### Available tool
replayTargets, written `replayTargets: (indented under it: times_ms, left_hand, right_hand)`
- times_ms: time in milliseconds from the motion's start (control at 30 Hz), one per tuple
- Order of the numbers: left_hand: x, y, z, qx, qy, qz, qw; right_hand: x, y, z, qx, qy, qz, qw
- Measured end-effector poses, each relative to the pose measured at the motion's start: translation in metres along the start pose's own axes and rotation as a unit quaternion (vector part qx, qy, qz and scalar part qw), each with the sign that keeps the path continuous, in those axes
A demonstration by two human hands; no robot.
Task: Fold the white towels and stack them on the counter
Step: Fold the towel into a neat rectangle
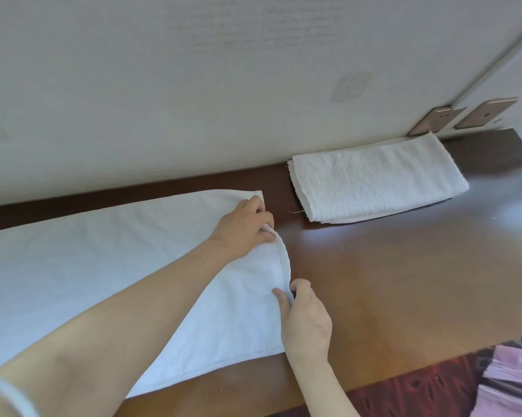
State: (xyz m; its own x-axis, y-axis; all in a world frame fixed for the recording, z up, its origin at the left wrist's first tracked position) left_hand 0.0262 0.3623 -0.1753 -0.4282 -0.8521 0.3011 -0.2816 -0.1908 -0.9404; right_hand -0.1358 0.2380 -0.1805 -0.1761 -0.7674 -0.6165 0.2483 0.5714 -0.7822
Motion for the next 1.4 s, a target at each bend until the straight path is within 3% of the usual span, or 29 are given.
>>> replayTargets:
  times_ms: [133,367,667,1033,1400]
  left_hand:
    - [-0.011,-0.014,-0.014,-0.010,-0.022,-0.108,0.994]
    - [-0.046,-0.055,-0.058,-0.024,-0.079,-0.182,0.980]
    - [-0.154,-0.106,-0.150,0.067,-0.178,-0.169,0.967]
    - [-0.291,-0.132,-0.287,0.171,-0.263,-0.213,0.925]
    - [-0.399,-0.141,-0.384,0.132,-0.246,-0.133,0.951]
  right_hand:
    - [-0.005,0.001,-0.003,-0.008,-0.009,0.019,1.000]
    - [-0.024,0.008,-0.010,-0.090,0.114,0.150,0.978]
    - [-0.149,0.027,-0.041,-0.170,0.119,0.314,0.926]
    - [-0.319,0.132,-0.136,-0.283,0.095,0.400,0.866]
    - [-0.421,0.232,-0.217,-0.332,0.112,0.407,0.844]
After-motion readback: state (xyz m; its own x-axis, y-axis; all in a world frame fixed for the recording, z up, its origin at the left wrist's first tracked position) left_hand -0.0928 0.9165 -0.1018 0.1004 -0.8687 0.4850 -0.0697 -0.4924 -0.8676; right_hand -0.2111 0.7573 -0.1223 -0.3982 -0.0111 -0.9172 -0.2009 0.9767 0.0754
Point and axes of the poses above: each hand's wrist, its own z-axis towards the middle knuckle, its own y-axis out of the palm, x = y × z, the point moved 7 cm from there along z, towards the middle knuckle, and after that the axes turned 14 degrees about z, right-handed, at the moved point
